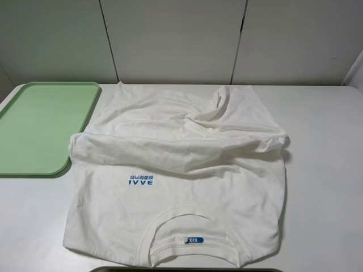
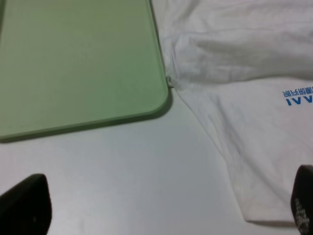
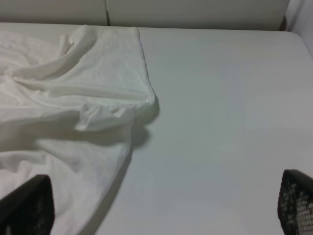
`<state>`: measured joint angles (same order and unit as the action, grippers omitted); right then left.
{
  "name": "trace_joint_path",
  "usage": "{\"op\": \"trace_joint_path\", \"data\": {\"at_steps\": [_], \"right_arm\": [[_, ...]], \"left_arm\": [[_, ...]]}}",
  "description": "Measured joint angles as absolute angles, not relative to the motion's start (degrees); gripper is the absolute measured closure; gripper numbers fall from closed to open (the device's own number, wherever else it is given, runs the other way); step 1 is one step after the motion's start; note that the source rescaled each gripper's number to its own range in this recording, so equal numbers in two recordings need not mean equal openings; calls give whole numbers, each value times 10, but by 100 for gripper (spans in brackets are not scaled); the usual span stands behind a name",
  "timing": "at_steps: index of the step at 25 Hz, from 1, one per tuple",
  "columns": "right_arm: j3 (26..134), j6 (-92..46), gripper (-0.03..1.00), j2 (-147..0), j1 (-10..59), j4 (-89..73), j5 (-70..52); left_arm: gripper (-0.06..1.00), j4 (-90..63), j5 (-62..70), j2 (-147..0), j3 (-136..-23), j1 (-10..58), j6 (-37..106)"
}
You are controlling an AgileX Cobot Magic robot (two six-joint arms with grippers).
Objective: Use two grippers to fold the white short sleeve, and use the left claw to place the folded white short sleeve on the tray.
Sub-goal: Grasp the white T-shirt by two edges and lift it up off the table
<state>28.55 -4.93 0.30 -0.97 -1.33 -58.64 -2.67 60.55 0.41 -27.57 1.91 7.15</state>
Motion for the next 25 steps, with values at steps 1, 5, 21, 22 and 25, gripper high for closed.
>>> {"op": "trace_joint_path", "data": {"at_steps": [1, 5, 21, 22, 25], "right_arm": [[285, -49, -3, 3, -10, -13, -586], [285, -49, -3, 3, -10, -13, -586], [285, -49, -3, 3, -10, -13, -586], [285, -49, -3, 3, -10, -13, -586], [285, -49, -3, 3, -10, -13, -586]], "left_arm": [[-3, -27, 606, 4, -276, 19, 71], [-3, -27, 606, 4, -276, 19, 71], [-3, -27, 606, 4, -276, 19, 71], [-3, -27, 606, 4, -276, 19, 71], [-3, -27, 606, 4, -276, 19, 71]]}}
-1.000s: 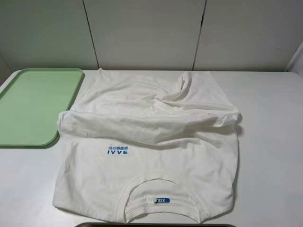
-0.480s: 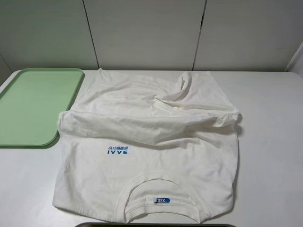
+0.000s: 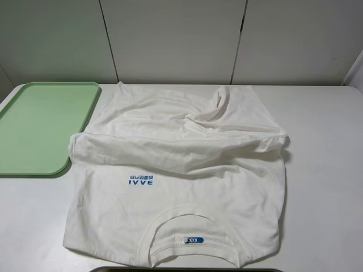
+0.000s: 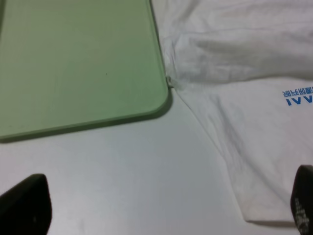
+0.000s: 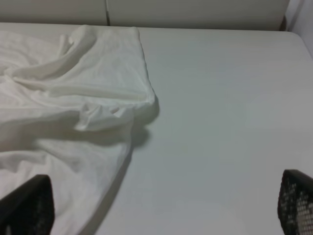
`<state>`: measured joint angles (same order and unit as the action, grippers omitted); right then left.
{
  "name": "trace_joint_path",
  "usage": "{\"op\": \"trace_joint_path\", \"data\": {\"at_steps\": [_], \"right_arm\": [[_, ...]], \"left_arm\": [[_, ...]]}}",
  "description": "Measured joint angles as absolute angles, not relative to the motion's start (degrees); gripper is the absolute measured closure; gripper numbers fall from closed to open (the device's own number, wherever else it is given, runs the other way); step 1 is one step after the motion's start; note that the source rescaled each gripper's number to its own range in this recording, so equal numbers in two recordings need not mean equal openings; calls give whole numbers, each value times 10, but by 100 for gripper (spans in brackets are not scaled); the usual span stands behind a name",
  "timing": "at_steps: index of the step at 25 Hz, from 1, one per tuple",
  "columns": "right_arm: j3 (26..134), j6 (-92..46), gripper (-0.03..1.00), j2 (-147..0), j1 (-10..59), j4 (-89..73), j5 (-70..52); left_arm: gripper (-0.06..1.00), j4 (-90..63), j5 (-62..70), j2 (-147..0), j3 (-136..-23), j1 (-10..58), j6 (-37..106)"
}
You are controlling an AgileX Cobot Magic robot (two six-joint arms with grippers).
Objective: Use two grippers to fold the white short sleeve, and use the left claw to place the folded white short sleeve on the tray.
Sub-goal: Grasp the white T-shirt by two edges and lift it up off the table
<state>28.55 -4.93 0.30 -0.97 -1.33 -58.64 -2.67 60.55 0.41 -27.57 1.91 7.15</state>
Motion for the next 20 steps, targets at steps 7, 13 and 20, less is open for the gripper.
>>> {"op": "trace_joint_path", "data": {"at_steps": [7, 13, 20], "right_arm": [[285, -49, -3, 3, -10, -13, -586], [285, -49, -3, 3, -10, -13, -586], [285, -49, -3, 3, -10, -13, -586]], "left_arm": [[-3, -27, 606, 4, -276, 19, 71], [-3, -27, 606, 4, -276, 38, 71], [-3, -16, 606, 4, -276, 51, 71]]}}
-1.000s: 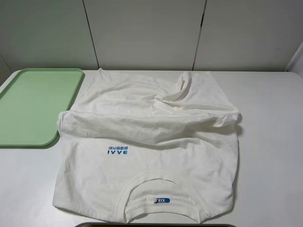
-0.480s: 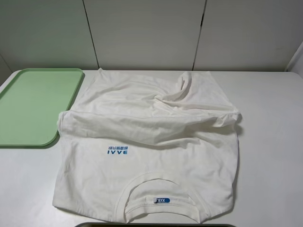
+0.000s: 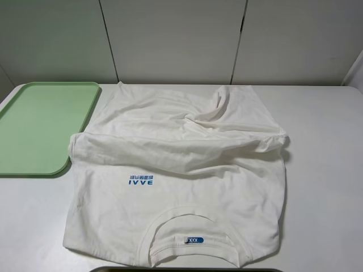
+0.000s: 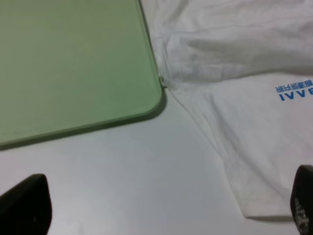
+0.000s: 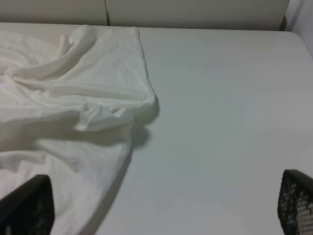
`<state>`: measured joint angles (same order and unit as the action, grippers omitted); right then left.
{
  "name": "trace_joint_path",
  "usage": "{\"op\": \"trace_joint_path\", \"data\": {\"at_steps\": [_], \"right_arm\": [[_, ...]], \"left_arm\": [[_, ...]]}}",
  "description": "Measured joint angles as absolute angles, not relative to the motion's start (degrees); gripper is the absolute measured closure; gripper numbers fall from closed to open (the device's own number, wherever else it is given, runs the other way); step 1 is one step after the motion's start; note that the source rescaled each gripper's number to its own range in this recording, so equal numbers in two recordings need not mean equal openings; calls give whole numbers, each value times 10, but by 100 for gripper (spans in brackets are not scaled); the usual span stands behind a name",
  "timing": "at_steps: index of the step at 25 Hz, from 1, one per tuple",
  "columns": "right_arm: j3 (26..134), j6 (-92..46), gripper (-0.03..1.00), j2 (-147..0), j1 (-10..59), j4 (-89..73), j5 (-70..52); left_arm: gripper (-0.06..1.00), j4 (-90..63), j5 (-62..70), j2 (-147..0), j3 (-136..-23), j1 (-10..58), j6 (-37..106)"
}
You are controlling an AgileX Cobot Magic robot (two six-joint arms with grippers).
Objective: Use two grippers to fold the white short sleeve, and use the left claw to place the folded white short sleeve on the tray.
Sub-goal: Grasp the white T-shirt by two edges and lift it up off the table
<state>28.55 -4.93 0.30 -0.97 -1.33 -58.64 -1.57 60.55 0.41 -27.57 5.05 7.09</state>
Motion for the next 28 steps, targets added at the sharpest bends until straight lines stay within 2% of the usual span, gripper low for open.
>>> {"op": "trace_joint_path", "data": {"at_steps": [18, 23, 28], "right_arm": [[286, -87, -3, 0, -10, -52, -587], [329, -178, -3, -108, 29, -131, -586], [377, -235, -3, -243, 76, -142, -586]], "left_arm": [[0, 10, 605, 4, -281, 143, 80], [0, 12, 604, -10, -313, 152, 102], [0, -4, 603, -121, -352, 173, 148]]}}
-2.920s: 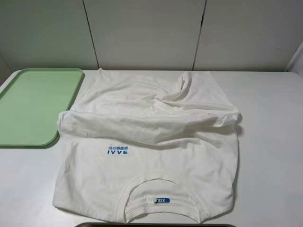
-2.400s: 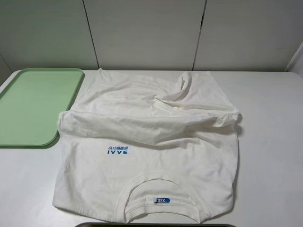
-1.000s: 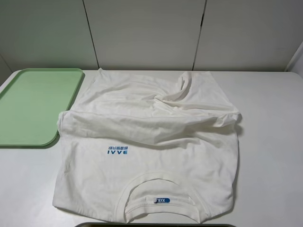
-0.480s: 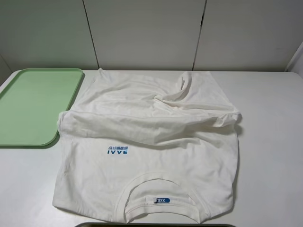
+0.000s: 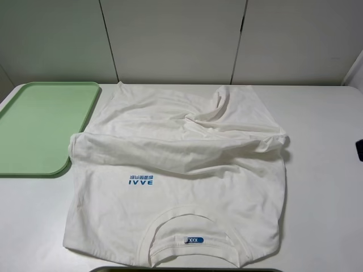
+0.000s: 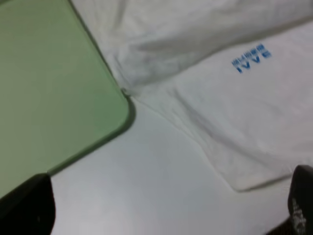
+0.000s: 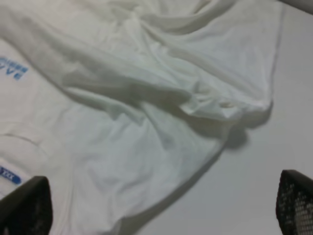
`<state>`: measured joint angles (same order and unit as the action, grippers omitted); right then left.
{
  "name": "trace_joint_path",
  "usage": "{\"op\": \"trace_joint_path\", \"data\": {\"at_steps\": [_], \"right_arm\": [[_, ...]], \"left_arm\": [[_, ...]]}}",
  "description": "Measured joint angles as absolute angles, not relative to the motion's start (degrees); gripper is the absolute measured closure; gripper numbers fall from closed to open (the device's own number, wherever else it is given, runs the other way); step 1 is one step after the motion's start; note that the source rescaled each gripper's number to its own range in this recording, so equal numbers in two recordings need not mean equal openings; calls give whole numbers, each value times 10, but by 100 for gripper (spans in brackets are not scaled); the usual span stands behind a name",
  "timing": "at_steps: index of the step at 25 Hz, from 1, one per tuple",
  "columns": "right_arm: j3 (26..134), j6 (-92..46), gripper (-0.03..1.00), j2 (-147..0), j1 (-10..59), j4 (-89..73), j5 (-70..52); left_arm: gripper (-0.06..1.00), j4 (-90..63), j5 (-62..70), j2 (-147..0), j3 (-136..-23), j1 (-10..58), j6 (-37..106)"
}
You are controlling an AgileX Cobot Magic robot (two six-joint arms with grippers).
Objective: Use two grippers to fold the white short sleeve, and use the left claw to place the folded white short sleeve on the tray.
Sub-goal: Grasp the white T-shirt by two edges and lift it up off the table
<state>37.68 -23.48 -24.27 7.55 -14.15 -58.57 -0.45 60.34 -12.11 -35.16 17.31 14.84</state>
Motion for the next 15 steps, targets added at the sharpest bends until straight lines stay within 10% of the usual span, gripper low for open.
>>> {"op": "trace_joint_path", "data": {"at_steps": [15], "right_arm": [[493, -382, -3, -597, 142, -148, -393]], "left_arm": [[0, -38, 596, -560, -527, 184, 289]]}}
